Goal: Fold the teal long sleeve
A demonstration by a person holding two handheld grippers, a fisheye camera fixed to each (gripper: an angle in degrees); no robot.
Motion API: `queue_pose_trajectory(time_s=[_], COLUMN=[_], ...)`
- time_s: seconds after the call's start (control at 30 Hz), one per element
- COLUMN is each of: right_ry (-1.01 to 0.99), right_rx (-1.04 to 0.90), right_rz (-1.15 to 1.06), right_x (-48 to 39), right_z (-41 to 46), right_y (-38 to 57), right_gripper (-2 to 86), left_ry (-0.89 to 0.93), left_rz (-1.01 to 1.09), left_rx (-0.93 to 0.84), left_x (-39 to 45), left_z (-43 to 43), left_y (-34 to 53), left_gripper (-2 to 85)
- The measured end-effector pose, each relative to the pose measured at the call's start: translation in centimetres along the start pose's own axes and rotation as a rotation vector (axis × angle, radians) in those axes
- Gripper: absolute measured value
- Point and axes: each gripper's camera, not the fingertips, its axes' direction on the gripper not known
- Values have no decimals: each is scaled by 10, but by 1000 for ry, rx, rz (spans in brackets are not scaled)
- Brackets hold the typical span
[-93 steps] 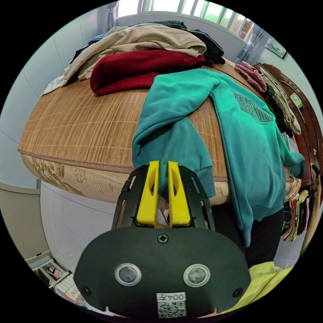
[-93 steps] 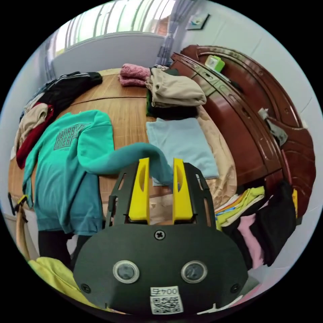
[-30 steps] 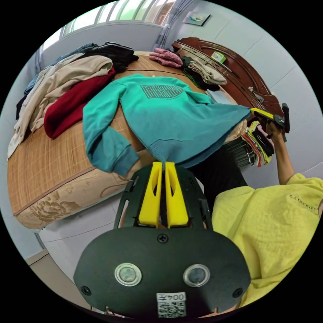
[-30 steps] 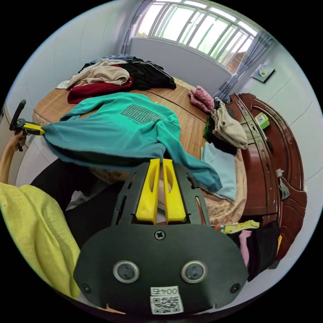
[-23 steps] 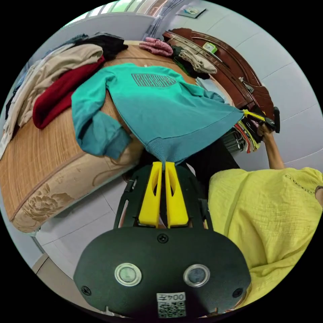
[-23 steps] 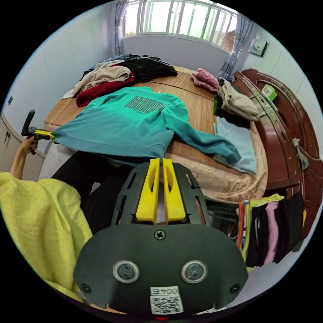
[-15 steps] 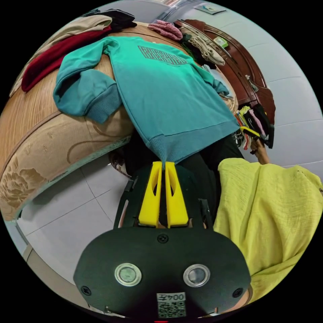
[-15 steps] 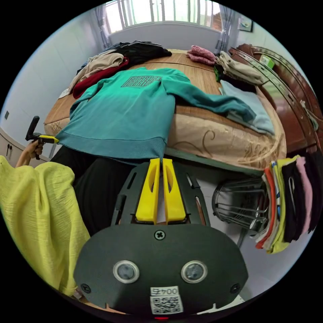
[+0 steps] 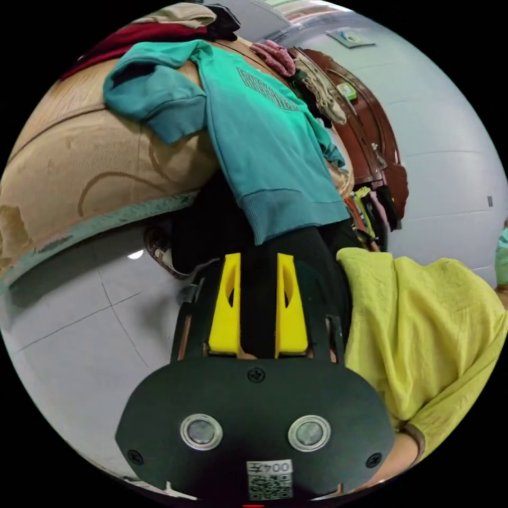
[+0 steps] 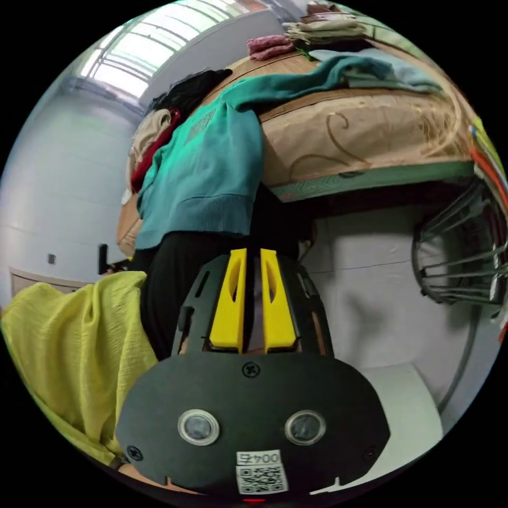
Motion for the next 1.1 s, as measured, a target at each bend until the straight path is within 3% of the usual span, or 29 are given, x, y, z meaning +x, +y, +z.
queue_pose_trajectory(time_s=[0.1,0.23,0.43,0.7,0.97,1.1], right_ry=[-276,-618,-773,-640,-680,-648], right_rx=[99,204,130,69,20,103], right_rz=[136,282,313,217,161,146], right_x=[60,127,135,105,77,54], right_z=[-36,-34,-5,-52,-62,-73], right_y=[-4,-31,-80,-115,-134,-139], right_gripper=[157,187,205,122,90,51], left_ry=[137,352,469,516,600,559], left_rz=[-70,-175,-297,-213,-192,-203], left_rx=[108,310,322,267,242,253], left_x=[-34,-81,-132,-131,-134,-137], left_z=[-22,-42,-22,-29,-38,-51], left_y=[22,31,22,20,35,51], left_gripper=[144,189,233,206,172,48])
